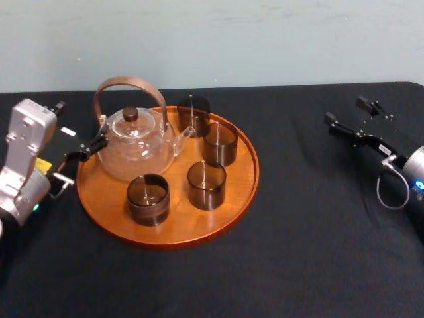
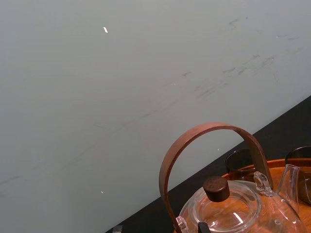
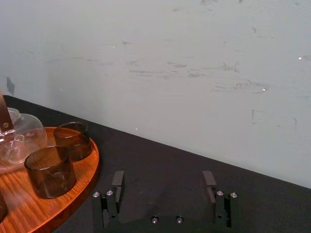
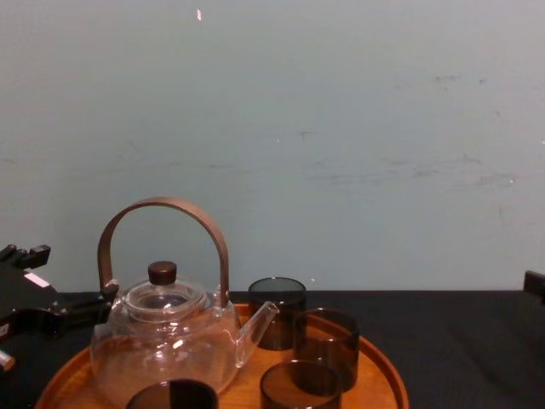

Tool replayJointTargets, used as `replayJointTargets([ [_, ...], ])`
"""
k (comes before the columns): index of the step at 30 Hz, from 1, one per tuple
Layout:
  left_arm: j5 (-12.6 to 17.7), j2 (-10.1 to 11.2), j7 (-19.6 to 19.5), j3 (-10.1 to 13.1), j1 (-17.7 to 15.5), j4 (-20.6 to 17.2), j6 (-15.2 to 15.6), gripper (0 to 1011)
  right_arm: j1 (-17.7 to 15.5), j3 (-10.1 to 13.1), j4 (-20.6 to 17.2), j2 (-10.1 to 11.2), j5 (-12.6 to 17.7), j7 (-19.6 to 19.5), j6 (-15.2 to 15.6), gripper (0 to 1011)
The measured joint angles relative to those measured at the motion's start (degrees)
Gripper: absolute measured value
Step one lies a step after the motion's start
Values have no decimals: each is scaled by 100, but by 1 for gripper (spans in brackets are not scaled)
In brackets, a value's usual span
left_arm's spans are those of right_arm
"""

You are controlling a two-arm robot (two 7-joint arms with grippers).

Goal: Pick up the glass from the table and place it on the tray.

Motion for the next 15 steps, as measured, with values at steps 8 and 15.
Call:
replayJointTargets([
  [8,0,0,0,0,0,0,0,1010,6,-12,1,-1,-1,19,2,1002],
  [15,0,0,0,1,0,0,0,1010,9,-16,5,-1,-2,28,4,1002],
])
